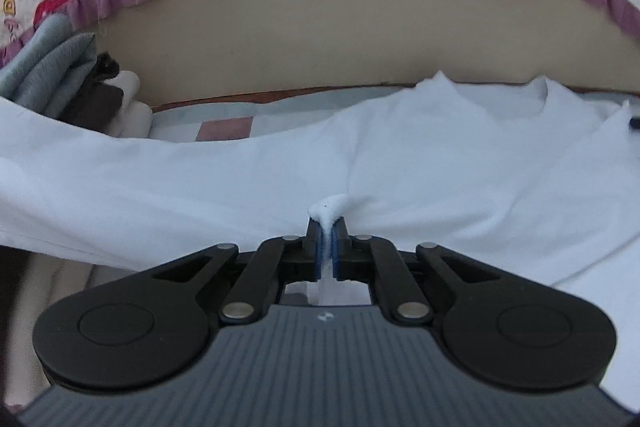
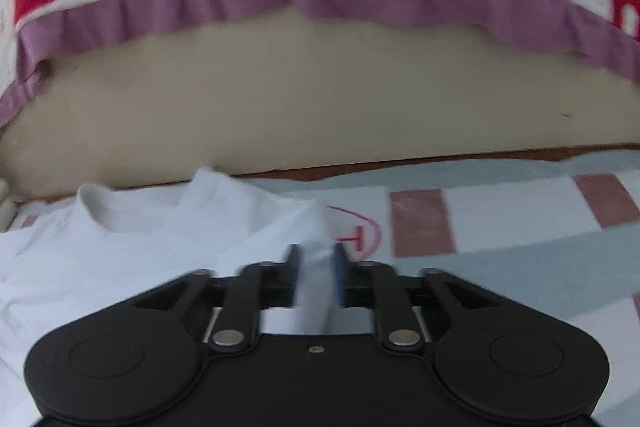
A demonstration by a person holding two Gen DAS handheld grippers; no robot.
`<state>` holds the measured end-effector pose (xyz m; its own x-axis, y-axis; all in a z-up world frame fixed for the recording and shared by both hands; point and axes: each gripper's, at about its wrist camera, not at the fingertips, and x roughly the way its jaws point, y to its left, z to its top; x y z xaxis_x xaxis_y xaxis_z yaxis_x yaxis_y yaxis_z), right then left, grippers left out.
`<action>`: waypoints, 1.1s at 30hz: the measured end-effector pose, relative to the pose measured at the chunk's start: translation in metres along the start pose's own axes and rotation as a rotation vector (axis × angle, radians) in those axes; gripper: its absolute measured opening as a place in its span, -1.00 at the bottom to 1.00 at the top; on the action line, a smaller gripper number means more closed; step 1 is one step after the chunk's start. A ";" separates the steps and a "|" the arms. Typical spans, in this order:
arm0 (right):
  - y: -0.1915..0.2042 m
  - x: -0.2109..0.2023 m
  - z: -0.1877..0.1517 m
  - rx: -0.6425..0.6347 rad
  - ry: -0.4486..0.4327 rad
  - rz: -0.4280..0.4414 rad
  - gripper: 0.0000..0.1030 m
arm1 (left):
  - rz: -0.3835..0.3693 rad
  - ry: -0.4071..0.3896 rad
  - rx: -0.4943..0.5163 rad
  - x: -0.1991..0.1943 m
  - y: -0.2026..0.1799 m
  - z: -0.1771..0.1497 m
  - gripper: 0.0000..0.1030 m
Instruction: Fold clothes
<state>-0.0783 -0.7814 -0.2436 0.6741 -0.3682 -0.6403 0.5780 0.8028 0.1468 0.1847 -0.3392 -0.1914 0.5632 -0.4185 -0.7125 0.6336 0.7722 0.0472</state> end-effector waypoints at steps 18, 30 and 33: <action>0.014 0.016 -0.001 -0.065 -0.090 -0.155 -0.93 | 0.003 -0.033 -0.044 0.050 0.008 0.020 -0.91; -0.011 -0.042 0.004 0.226 0.118 -0.044 -0.60 | -0.130 -0.047 -0.070 0.021 -0.004 0.028 -0.20; 0.014 -0.066 -0.005 0.097 0.185 0.036 -0.46 | -0.228 0.047 -0.003 0.029 -0.028 0.021 -0.21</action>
<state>-0.1175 -0.7436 -0.2028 0.6041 -0.2407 -0.7597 0.6029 0.7615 0.2381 0.1944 -0.3830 -0.1980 0.3805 -0.5593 -0.7365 0.7397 0.6621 -0.1206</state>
